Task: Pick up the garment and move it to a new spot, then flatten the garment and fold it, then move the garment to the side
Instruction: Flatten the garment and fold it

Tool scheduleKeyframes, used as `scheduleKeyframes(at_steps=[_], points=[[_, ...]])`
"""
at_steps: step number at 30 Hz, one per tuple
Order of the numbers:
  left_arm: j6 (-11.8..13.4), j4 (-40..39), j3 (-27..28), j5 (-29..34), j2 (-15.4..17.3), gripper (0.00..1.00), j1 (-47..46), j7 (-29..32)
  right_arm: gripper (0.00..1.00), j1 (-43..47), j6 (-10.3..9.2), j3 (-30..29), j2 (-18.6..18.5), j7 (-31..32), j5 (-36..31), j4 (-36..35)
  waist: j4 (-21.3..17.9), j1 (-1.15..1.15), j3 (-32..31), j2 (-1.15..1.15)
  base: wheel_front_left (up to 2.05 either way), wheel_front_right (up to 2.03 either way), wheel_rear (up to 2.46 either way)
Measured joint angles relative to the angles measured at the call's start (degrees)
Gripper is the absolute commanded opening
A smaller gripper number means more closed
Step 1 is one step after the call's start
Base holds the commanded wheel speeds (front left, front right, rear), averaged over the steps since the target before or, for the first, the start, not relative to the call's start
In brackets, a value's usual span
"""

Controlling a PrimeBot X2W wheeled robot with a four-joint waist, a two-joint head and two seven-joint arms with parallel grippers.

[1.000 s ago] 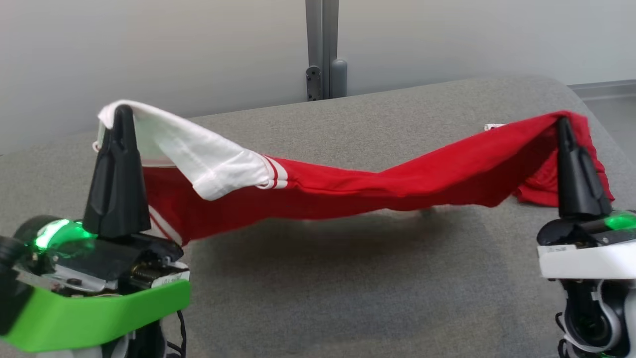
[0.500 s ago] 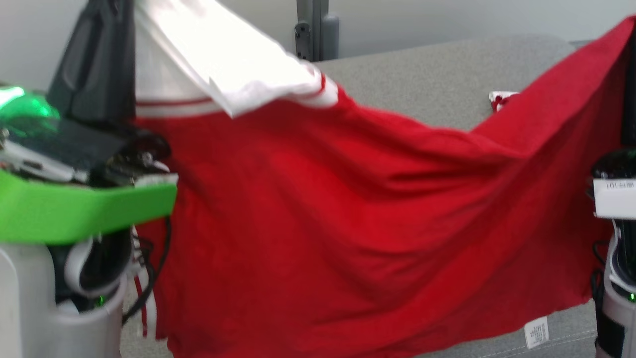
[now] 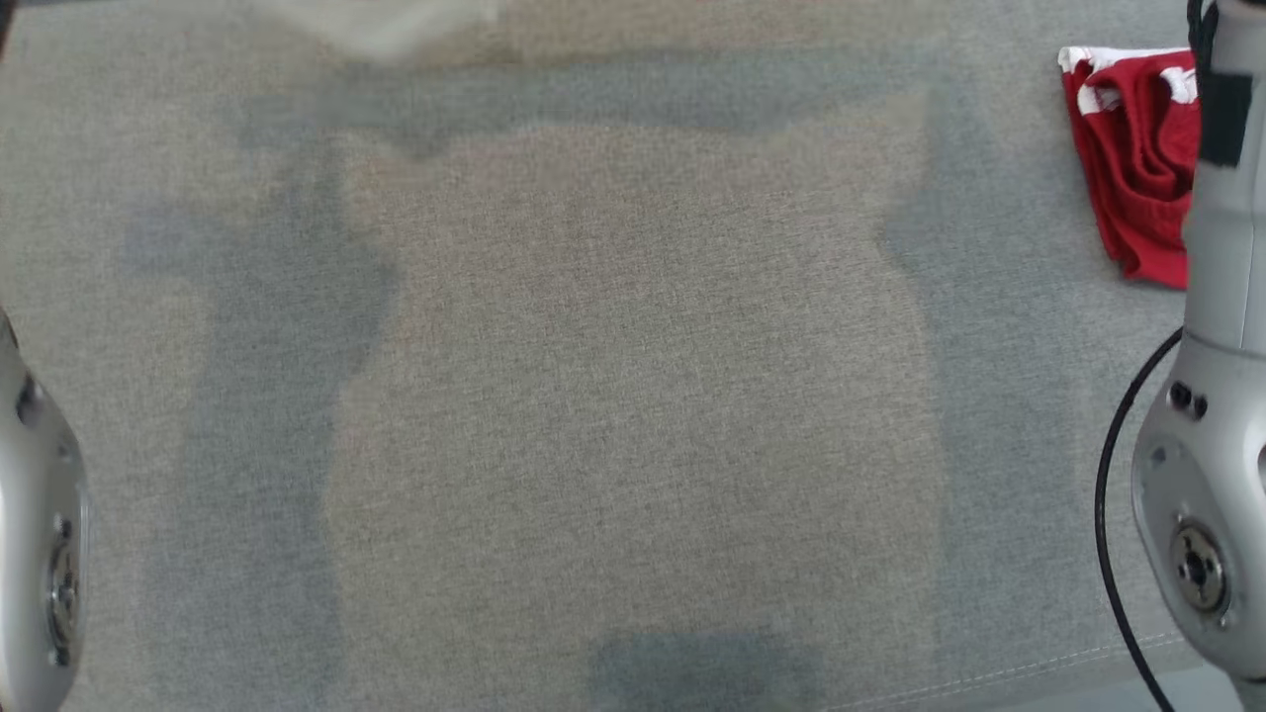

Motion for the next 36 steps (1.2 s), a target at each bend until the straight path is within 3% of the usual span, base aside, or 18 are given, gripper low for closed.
scheduleKeyframes(at_steps=[7, 15, 19, 26, 29, 36], points=[[-1.3, 11.5, -0.9, -1.0, -4.3, 0.00, -3.0, -6.7, 0.00, -8.1, 0.00, 1.0, 0.0, -6.3, -4.2, 19.5, 1.6, 0.00, 5.7, 0.00, 0.00, 0.00, 0.00], [-3.8, 14.9, -2.6, -5.0, -5.3, 0.00, 12.2, -13.1, 0.00, -0.8, 0.00, 5.9, -1.4, -10.3, 0.3, 32.5, 4.5, 0.00, 11.6, 0.00, 0.00, 0.00, 0.00], [-4.1, 9.7, -3.3, -7.8, -4.3, 0.00, 19.7, -14.2, 0.00, 3.0, 0.00, 7.7, -3.2, -11.1, 5.7, 32.5, 5.9, 0.00, 12.8, 0.00, 0.00, 0.00, 0.00], [-4.2, -4.4, -1.8, -12.2, -1.3, 0.00, 34.5, -14.7, 0.00, 11.5, 0.00, 11.4, -6.1, -11.3, 13.8, 25.5, 5.9, -0.01, 11.1, 0.00, 0.00, 0.00, 0.00], [-3.0, -9.1, -1.4, -12.4, -0.3, 0.00, 41.7, -14.4, 0.00, 15.7, 0.00, 12.5, -6.8, -11.5, 16.1, 22.5, 5.6, -0.01, 9.9, 0.00, 0.00, 0.00, 0.00], [-0.9, -14.6, -0.8, -14.7, -1.9, 0.00, 55.9, -14.6, 0.00, 25.2, 0.00, 11.7, -5.9, -11.5, 18.0, 16.1, 5.4, -0.02, 7.0, 0.00, 0.00, 0.00, 0.00]])
